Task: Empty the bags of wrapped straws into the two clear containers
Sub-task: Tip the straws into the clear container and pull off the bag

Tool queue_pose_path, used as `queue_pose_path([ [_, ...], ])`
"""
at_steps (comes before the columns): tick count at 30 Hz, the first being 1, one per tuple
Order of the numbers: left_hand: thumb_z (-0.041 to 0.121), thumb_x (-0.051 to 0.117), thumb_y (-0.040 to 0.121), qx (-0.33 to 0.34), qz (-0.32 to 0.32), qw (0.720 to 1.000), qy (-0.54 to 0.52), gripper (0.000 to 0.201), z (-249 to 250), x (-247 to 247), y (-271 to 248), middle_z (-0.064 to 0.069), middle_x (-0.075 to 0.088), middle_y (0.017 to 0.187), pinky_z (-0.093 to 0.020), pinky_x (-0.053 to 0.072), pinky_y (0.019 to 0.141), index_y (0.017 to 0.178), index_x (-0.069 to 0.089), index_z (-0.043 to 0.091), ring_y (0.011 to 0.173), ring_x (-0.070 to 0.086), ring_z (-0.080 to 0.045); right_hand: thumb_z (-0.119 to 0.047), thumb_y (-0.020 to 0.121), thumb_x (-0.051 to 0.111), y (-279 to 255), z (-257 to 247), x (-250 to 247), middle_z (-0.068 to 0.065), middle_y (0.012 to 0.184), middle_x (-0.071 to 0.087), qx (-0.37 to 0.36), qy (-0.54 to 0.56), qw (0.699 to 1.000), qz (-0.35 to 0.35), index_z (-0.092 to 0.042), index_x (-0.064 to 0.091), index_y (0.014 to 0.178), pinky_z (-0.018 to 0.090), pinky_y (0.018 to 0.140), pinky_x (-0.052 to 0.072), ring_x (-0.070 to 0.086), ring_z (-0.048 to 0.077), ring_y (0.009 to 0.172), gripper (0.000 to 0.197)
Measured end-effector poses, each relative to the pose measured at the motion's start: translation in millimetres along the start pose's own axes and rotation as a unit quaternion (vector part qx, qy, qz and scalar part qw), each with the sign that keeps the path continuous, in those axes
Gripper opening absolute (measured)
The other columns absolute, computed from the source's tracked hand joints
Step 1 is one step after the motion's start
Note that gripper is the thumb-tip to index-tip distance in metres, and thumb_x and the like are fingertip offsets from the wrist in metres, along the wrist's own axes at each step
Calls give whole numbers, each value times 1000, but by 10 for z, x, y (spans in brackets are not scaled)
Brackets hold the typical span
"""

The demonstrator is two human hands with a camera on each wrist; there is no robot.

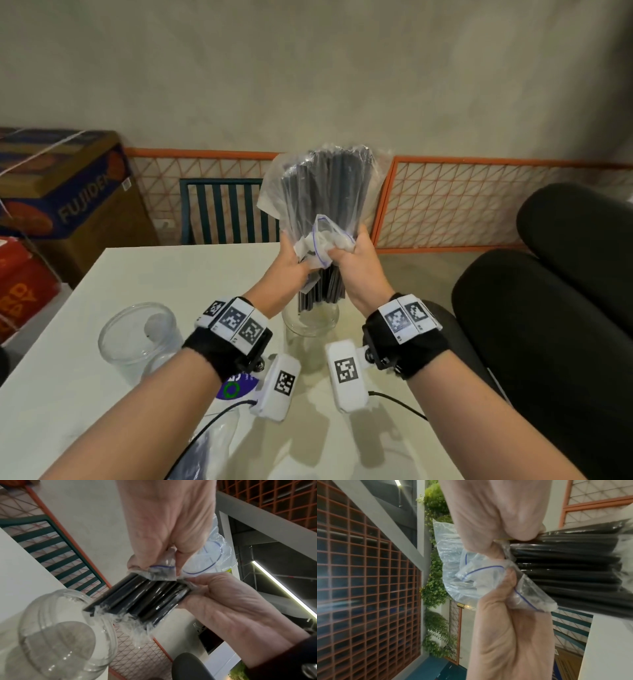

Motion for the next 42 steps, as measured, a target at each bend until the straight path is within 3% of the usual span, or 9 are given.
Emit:
queue_pose_path([
  [4,-4,53,89,2,31,999,-26,78,-81,-15,16,-13,53,130,-14,48,51,128,8,46,73,59,-5,14,84,50,74,103,34,7,111,63,26,68,997,-10,-15,30,140,41,90,54,61,28,110,66],
  [9,-3,55,89,-35,50,997,-53,87,-223,-29,24,-20,46,140,-37,56,71,146,0,34,121,48,-44,14,86,47,105,252,17,9,109,64,45,99,994,-24,-21,41,125,30,77,58,65,24,100,53],
  [14,-3,55,88,-16,47,998,-47,86,-218,-81,78,-11,54,129,-14,49,55,144,4,37,84,58,-9,16,86,44,185,310,13,7,98,65,40,130,990,-25,-13,41,127,22,60,56,71,8,73,50],
  [22,-1,56,89,-62,61,995,-51,79,-416,-79,13,-6,50,138,-33,52,86,139,12,41,118,55,-20,14,84,48,160,548,-29,16,121,62,67,121,990,-15,-14,46,130,44,94,52,63,28,110,54],
  [26,-1,51,91,-81,55,995,-16,76,-484,-31,-31,-10,44,140,-22,56,71,140,6,37,121,52,-26,11,84,53,160,653,-118,12,126,61,70,106,992,-19,-19,46,129,51,104,43,59,27,116,54],
  [31,9,54,92,-108,16,992,62,95,-464,-120,-73,-6,36,147,-28,50,92,143,-24,30,127,46,-20,3,88,55,142,690,-226,3,127,59,43,-1,997,-68,-31,45,121,37,104,45,57,17,118,48],
  [36,10,73,77,-144,-91,978,124,118,-273,-347,-134,8,35,139,-23,42,96,144,-21,31,120,45,-8,3,81,65,91,461,-320,-12,92,54,14,-155,983,-100,-33,39,89,2,63,43,56,7,87,45],
  [39,18,75,69,-167,-122,970,130,116,-148,-474,-158,10,30,145,-29,27,109,146,-11,35,128,35,-8,-3,77,72,74,260,-404,-18,105,48,37,-225,957,-181,-27,34,126,-3,63,40,52,3,97,66],
  [42,19,74,63,-190,-144,962,135,116,-66,-524,-199,6,24,152,-33,19,113,146,-6,38,136,27,-13,-15,72,79,119,182,-491,-13,135,39,64,-268,930,-242,-29,5,146,10,98,35,40,7,124,105],
])
Point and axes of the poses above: each hand's wrist, its own y-axis towards the middle knuckle, its own x-axis out of the palm, z = x × y, the point moved 1 cm from there along y, towards the middle knuckle
